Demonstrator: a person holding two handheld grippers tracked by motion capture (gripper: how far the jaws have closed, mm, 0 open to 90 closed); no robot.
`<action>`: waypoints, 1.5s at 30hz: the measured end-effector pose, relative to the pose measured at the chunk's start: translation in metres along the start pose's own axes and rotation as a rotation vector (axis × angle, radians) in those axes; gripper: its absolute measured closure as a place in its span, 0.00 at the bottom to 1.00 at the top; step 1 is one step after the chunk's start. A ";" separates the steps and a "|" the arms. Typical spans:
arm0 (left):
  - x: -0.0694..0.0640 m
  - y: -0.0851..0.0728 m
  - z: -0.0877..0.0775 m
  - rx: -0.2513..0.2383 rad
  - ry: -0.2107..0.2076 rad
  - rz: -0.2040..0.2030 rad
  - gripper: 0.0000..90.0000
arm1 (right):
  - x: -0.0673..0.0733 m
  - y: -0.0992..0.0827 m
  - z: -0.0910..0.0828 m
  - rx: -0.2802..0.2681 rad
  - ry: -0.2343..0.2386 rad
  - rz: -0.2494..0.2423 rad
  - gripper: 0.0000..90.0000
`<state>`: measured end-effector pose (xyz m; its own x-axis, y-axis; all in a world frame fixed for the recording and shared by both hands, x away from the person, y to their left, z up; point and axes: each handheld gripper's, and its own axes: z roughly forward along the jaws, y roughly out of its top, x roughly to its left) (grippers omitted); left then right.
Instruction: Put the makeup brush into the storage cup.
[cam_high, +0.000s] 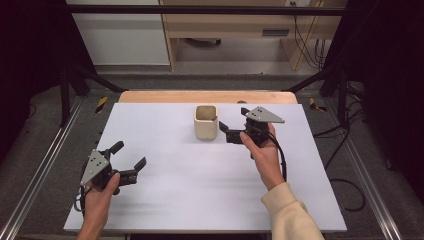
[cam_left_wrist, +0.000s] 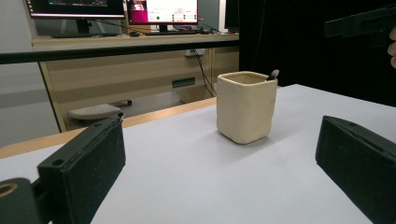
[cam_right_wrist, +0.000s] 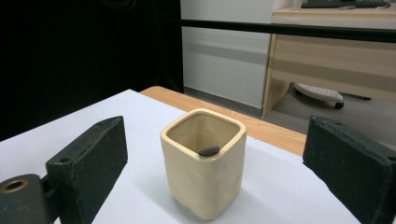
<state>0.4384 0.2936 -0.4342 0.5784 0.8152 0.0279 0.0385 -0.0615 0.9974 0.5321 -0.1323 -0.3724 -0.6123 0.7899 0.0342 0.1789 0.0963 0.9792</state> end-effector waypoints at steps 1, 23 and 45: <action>0.000 0.000 0.000 -0.003 0.001 -0.001 0.01 | 0.000 0.000 -0.002 -0.003 -0.001 0.001 0.08; 0.010 0.018 -0.017 -0.056 0.000 -0.020 0.00 | -0.015 -0.007 -0.062 -0.052 -0.064 -0.041 0.07; 0.015 0.019 -0.025 -0.064 -0.020 -0.021 0.00 | -0.044 -0.035 -0.113 -0.063 -0.132 -0.023 0.08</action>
<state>0.4274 0.3196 -0.4128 0.5939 0.8045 0.0060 -0.0008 -0.0068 1.0000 0.4657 -0.2384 -0.3852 -0.5082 0.8611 -0.0109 0.1148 0.0802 0.9901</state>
